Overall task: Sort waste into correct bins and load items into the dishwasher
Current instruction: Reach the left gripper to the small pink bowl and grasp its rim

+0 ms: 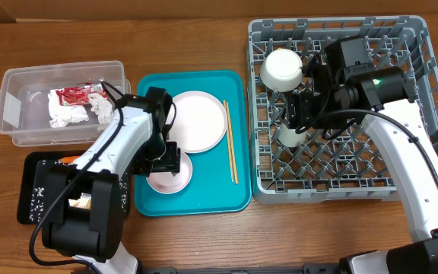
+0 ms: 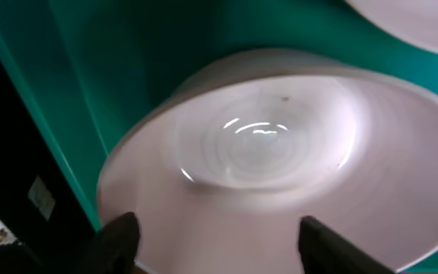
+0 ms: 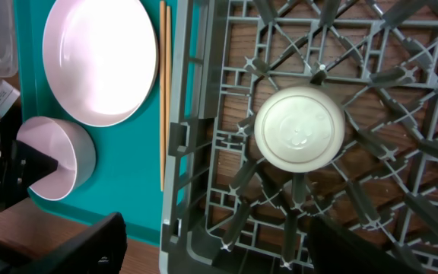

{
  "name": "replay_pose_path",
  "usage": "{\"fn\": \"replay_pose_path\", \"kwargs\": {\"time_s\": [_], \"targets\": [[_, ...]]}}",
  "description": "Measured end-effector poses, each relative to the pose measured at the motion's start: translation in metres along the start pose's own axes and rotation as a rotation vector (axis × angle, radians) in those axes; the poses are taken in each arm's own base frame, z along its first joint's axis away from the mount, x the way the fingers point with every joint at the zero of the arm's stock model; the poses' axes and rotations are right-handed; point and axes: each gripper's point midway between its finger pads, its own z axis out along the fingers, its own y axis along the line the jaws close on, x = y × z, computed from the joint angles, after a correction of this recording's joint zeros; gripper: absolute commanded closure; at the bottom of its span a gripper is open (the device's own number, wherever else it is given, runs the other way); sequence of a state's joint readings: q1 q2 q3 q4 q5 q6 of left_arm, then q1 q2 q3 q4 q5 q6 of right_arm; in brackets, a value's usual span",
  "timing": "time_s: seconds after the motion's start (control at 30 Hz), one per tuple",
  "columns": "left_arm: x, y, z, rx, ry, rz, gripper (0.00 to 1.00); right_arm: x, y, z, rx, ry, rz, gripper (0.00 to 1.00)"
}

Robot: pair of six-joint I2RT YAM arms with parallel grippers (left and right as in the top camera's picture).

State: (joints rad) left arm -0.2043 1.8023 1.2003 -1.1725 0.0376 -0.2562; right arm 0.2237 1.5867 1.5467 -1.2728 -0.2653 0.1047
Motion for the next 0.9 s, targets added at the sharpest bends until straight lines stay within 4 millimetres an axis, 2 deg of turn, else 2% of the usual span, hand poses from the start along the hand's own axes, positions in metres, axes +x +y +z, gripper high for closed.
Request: {"fn": "replay_pose_path", "kwargs": {"time_s": [0.1, 0.33, 0.6, 0.63, 0.67, 0.7, 0.73, 0.83, 0.9], "targets": [[0.004, 0.004, 0.005, -0.001, 0.016, -0.011, 0.57, 0.000, 0.000, 0.000, 0.000, 0.000, -0.001, 0.19], [0.001, 0.003, 0.006, 0.005, 0.002, -0.011, 0.96, 0.000, 0.000, 0.000, 0.000, 0.001, 0.000, 0.19], [0.001, 0.003, 0.004, 0.004, 0.004, -0.009, 0.96, 0.000, 0.000, 0.000, -0.001, 0.000, 0.000, 0.15], [-0.001, 0.002, 0.000, 0.005, 0.002, -0.008, 0.95, 0.000, 0.000, 0.000, 0.000, 0.000, -0.001, 0.15], [-0.004, 0.003, -0.006, 0.009, -0.009, -0.013, 0.89, 0.000, 0.000, 0.000, 0.000, 0.000, -0.001, 0.15], [-0.008, 0.003, -0.011, 0.013, -0.020, -0.017, 0.70, 0.000, 0.000, 0.000, 0.000, 0.000, -0.001, 0.14], [-0.012, 0.004, -0.017, 0.018, -0.034, -0.024, 0.61, 0.000, 0.000, 0.000, 0.000, 0.001, 0.000, 0.14], [-0.025, 0.013, -0.036, 0.034, -0.072, -0.051, 0.43, 0.000, 0.000, 0.000, 0.000, 0.000, 0.000, 0.14], [-0.030, 0.022, -0.044, 0.041, -0.083, -0.077, 0.40, 0.000, 0.000, 0.000, 0.000, 0.000, 0.000, 0.14]]}}
